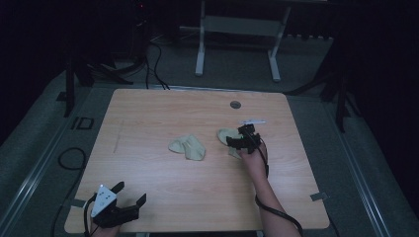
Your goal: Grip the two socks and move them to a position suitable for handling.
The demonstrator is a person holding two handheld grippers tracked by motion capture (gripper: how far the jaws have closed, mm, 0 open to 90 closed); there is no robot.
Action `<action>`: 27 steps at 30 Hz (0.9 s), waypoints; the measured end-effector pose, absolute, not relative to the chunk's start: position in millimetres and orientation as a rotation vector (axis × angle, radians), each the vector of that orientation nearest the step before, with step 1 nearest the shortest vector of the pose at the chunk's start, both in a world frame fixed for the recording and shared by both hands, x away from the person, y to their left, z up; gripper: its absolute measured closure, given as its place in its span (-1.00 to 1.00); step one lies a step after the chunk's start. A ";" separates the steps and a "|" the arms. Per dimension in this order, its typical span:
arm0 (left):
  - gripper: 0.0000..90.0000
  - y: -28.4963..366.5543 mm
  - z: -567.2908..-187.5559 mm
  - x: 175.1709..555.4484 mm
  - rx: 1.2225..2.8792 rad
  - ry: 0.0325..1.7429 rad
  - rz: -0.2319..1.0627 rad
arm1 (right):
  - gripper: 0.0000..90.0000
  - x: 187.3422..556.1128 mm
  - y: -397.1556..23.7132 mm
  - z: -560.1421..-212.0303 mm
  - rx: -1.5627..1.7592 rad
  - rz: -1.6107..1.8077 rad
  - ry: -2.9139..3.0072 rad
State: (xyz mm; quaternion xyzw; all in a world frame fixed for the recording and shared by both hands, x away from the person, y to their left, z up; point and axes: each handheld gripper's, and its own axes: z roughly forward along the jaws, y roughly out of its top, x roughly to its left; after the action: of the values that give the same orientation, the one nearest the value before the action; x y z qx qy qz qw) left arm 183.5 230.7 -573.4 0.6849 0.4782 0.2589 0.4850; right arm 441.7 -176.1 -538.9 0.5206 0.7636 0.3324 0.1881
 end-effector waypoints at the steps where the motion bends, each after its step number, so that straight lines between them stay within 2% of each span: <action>1: -0.82 231.0 -573.7 183.9 1.669 1.168 0.628 | -0.49 444.5 -174.6 -541.7 1.474 0.933 2.150; 7: -0.82 231.8 -574.8 184.6 1.665 1.179 0.612 | -0.43 455.9 -166.3 -556.9 1.491 0.864 2.139; 10: -0.82 231.2 -575.4 185.0 1.675 1.177 0.609 | -0.32 453.0 -162.3 -561.1 1.433 0.818 2.109; 12: -0.82 231.0 -575.8 184.8 1.676 1.178 0.607 | -0.16 448.8 -161.5 -562.7 1.407 0.844 2.101; 15: -0.82 230.9 -575.6 184.3 1.674 1.177 0.606 | 0.25 445.4 -158.1 -561.3 1.382 0.841 2.109; 19: -0.82 230.4 -575.8 183.9 1.676 1.176 0.600 | 0.69 443.8 -152.9 -560.0 1.354 0.821 2.126; 21: -0.82 230.2 -576.3 184.5 1.683 1.174 0.599 | 0.77 444.4 -152.4 -558.0 1.359 0.802 2.138; 27: -0.82 231.6 -576.6 185.4 1.674 1.181 0.595 | 0.79 439.6 -158.0 -545.8 1.333 0.833 2.209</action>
State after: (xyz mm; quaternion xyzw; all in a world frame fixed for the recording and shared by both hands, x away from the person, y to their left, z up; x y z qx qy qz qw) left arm 185.4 231.6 -576.6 0.6870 0.4849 0.2442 0.4830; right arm 439.6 -158.0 -545.8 0.4802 0.7961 0.3000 0.2136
